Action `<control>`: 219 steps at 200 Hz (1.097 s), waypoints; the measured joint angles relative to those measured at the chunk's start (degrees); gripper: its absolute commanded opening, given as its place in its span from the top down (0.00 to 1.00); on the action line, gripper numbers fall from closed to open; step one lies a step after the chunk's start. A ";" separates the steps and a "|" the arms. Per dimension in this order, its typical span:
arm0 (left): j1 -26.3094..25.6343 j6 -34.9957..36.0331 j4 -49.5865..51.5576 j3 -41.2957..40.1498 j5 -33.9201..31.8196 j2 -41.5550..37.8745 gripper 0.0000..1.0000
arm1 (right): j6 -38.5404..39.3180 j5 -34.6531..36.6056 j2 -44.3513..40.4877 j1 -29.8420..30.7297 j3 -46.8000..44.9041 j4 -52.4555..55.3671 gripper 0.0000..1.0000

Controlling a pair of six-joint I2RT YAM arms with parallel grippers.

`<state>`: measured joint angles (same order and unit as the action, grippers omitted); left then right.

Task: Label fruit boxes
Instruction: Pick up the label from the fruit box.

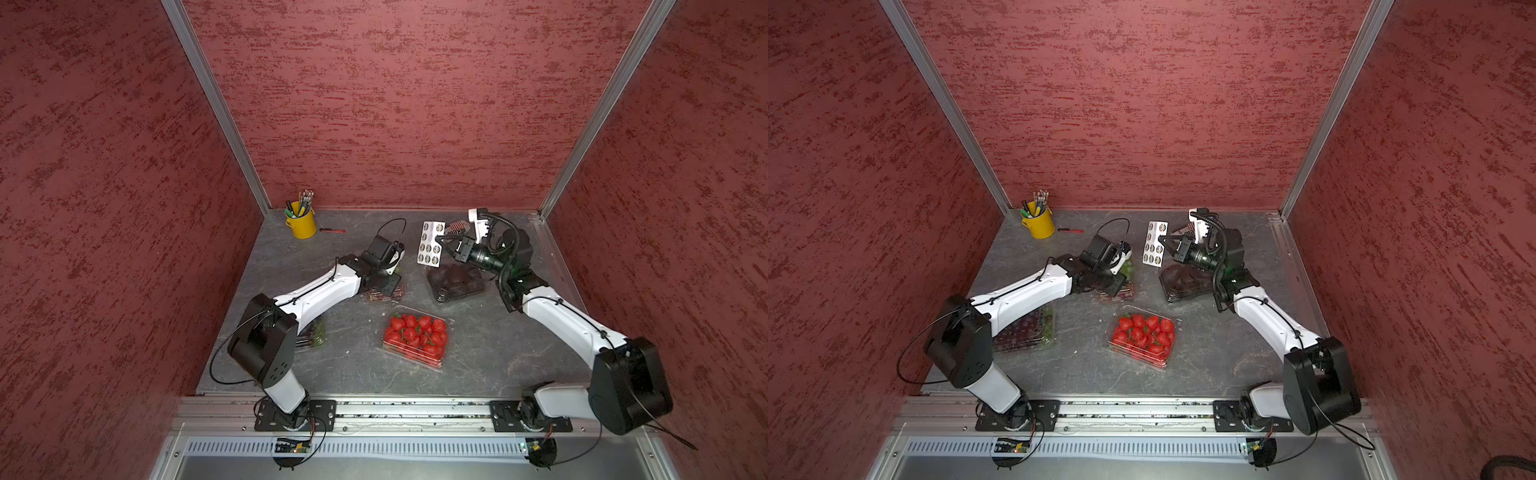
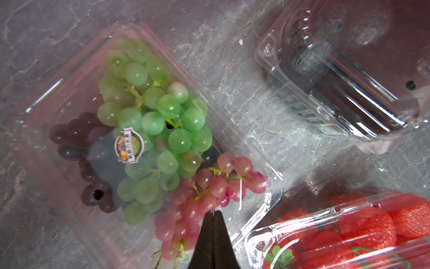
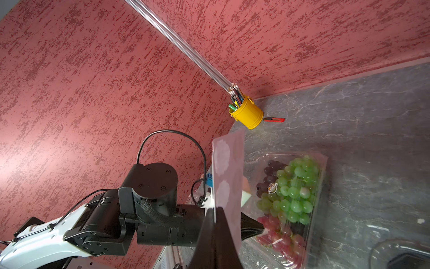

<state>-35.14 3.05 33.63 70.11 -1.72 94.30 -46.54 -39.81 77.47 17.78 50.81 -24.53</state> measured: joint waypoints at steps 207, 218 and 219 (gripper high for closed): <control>-8.85 -4.79 2.25 16.48 4.44 3.52 1.00 | 0.07 7.52 -16.57 -10.27 -9.29 8.39 1.00; -9.64 -4.83 2.03 17.92 4.42 5.46 1.00 | 0.09 8.48 -18.29 -11.61 -9.73 10.36 1.00; -9.73 -4.83 1.99 18.12 4.42 5.73 1.00 | 0.09 8.52 -18.36 -11.67 -9.75 10.51 1.00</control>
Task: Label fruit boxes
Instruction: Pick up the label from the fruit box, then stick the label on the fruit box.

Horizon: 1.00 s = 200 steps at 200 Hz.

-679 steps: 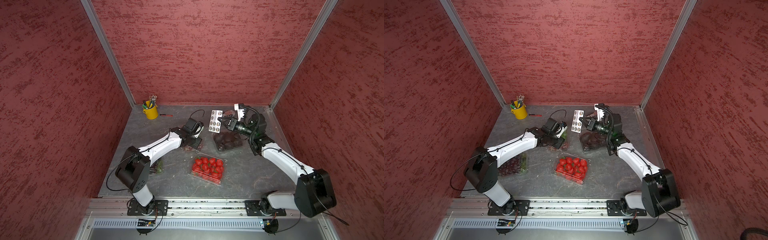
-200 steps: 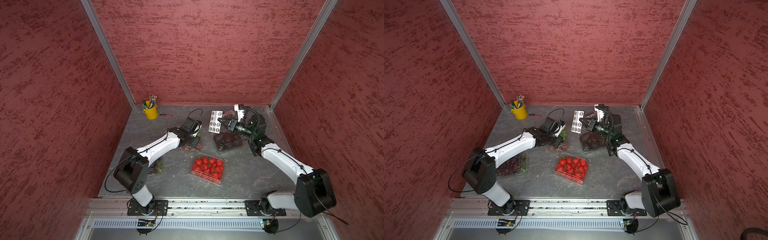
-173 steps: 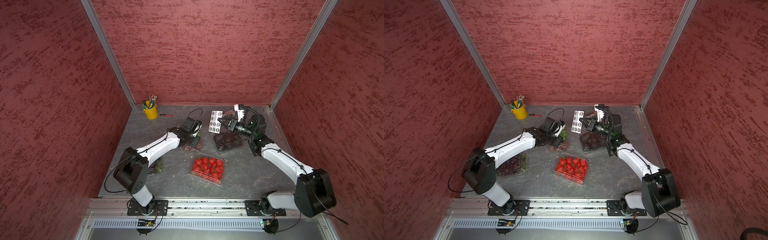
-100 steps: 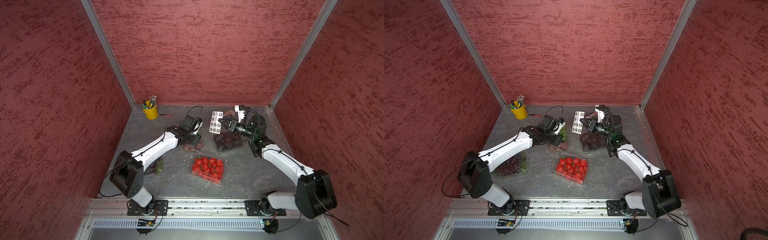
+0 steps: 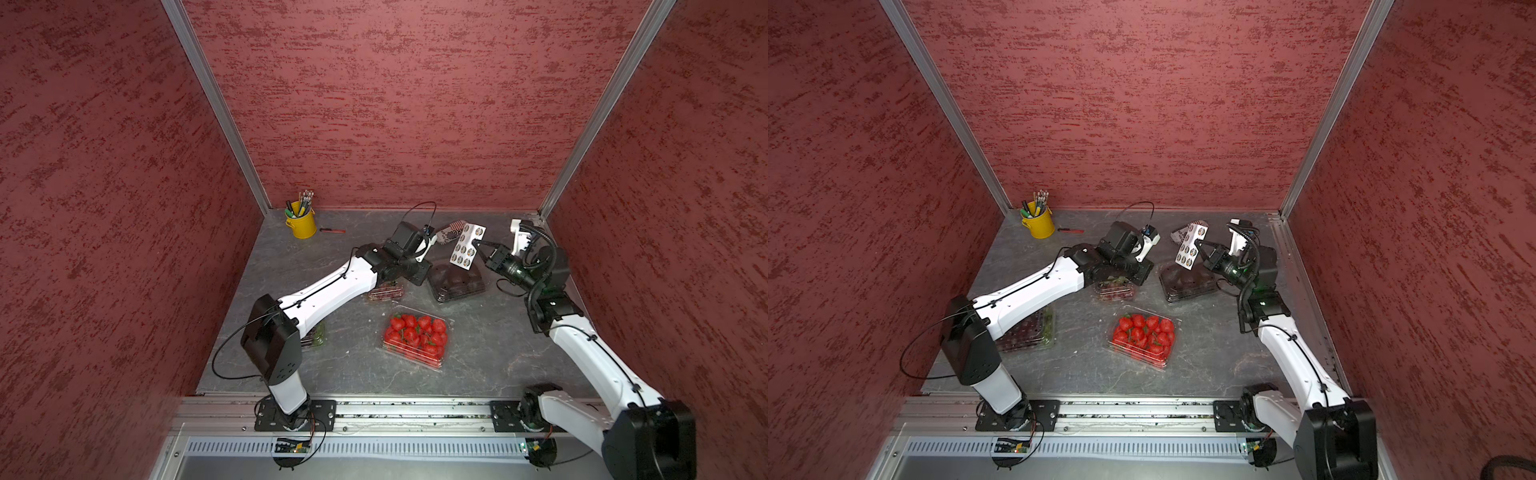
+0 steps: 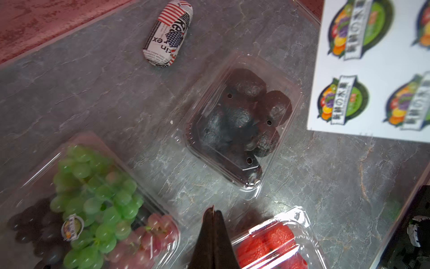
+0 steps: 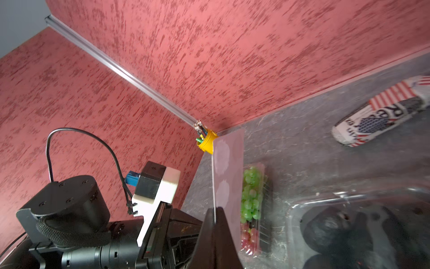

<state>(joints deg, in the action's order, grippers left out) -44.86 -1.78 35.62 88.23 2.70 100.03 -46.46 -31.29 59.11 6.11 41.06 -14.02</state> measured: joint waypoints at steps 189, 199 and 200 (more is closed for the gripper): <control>-4.28 -0.31 -3.06 19.06 0.42 23.43 1.00 | 2.45 1.51 -12.52 -10.51 -1.16 17.62 1.00; -4.31 -0.28 -3.06 19.23 0.42 23.85 1.00 | 2.45 1.51 -12.68 -10.54 -1.16 17.88 1.00; -4.31 -0.26 -3.06 19.23 0.42 23.87 1.00 | 2.43 1.51 -12.70 -10.56 -1.16 17.92 1.00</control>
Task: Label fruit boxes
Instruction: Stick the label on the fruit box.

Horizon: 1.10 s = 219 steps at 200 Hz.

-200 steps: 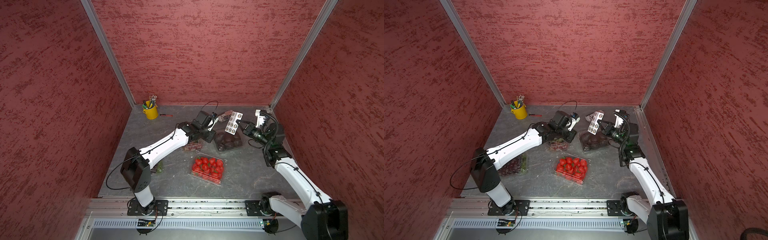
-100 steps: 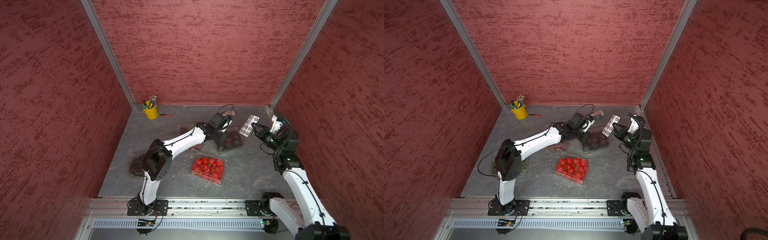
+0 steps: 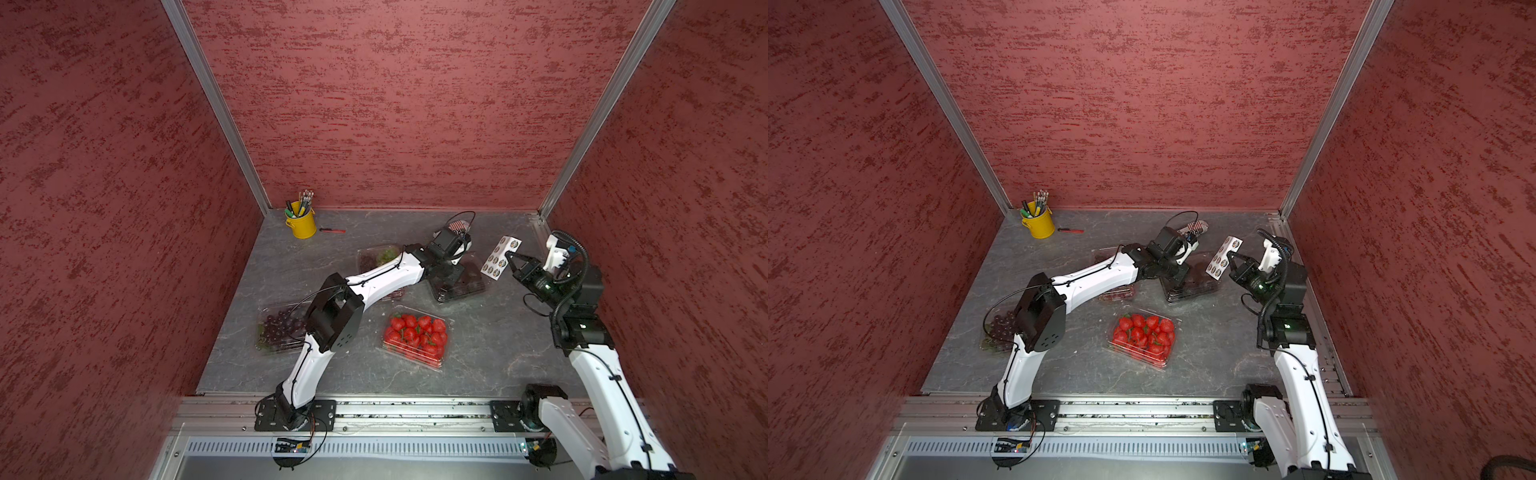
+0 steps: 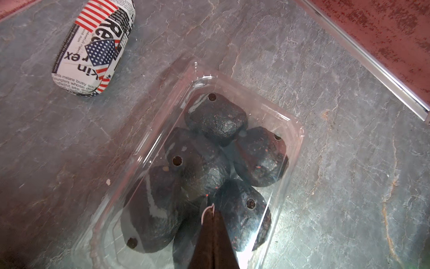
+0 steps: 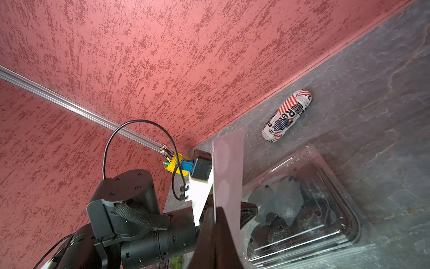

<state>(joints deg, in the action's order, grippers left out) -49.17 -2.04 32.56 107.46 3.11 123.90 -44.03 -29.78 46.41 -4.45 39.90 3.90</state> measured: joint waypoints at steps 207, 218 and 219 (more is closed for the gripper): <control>0.17 -1.51 0.85 1.14 3.58 2.60 0.70 | -0.02 -0.44 -0.28 -0.63 -0.66 0.68 1.00; 0.28 -1.81 0.85 1.14 4.50 2.60 0.70 | -0.02 -0.46 -0.28 -0.66 -0.66 0.68 1.00; 0.31 -1.90 0.85 1.14 4.59 2.60 0.70 | -0.02 -0.46 -0.28 -0.66 -0.66 0.68 1.00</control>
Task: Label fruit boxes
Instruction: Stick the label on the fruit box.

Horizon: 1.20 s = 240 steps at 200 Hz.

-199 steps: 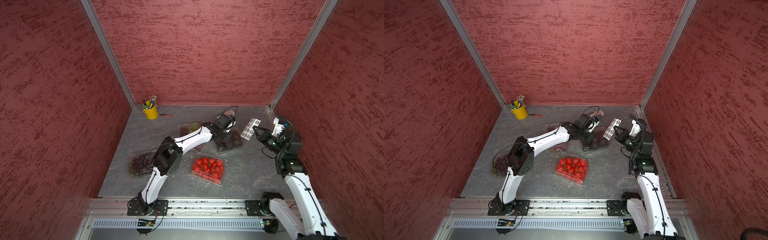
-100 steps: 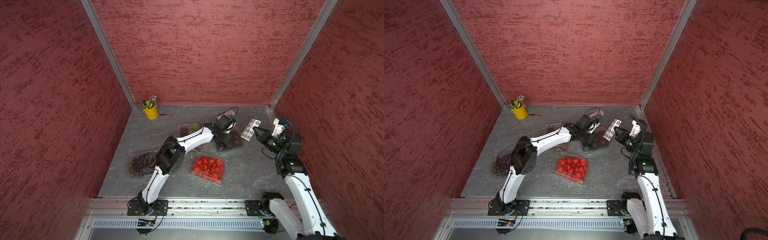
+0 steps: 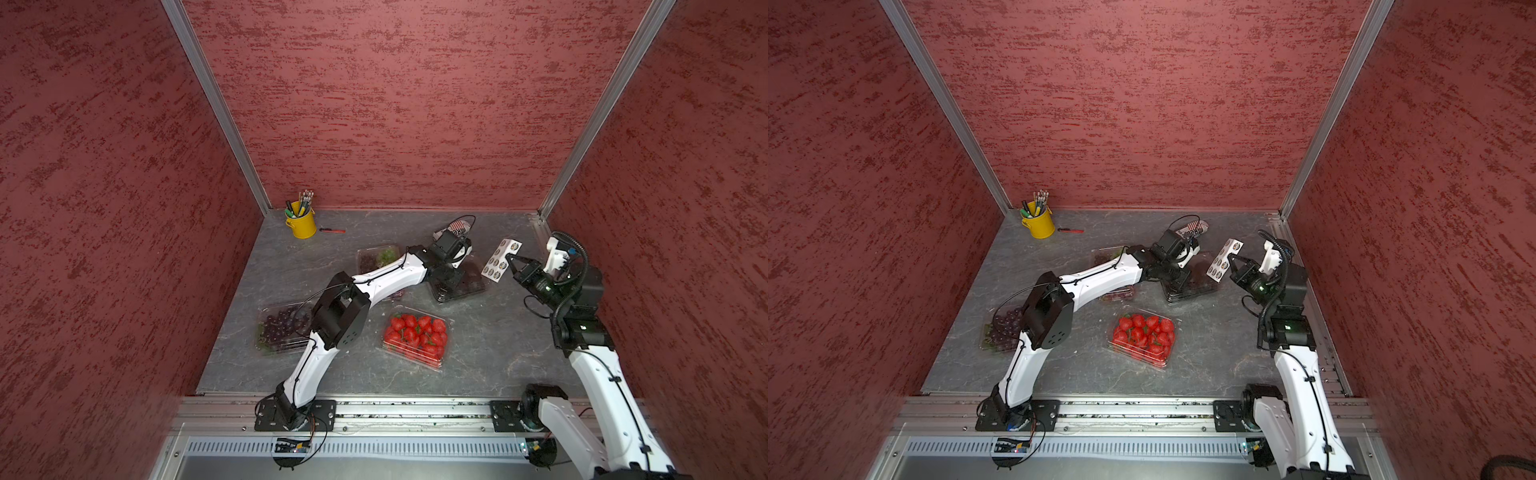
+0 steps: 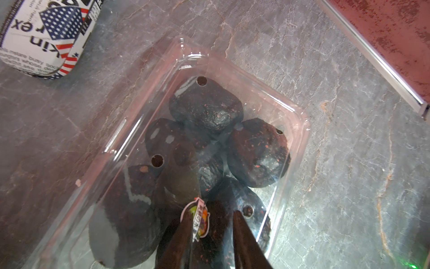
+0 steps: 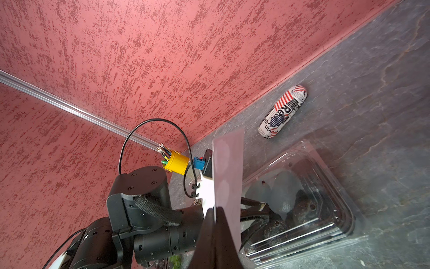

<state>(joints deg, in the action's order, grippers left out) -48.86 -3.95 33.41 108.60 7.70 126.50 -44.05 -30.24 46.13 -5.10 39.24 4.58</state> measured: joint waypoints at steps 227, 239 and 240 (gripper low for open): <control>3.93 -7.21 -3.21 0.44 9.25 -1.68 1.00 | -0.09 -0.68 0.11 -0.24 -1.18 -0.48 1.00; 3.80 -7.21 -3.21 0.42 9.35 -1.53 1.00 | -0.09 -0.76 0.13 -0.26 -1.18 -0.48 1.00; 3.80 -7.21 -3.19 0.42 9.35 -1.51 1.00 | -0.07 -0.76 0.13 -0.26 -1.18 -0.46 1.00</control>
<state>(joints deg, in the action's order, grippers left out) -45.06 -11.16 30.22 109.01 17.06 124.99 -44.12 -31.00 46.26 -5.37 38.06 4.12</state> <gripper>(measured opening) 0.044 0.044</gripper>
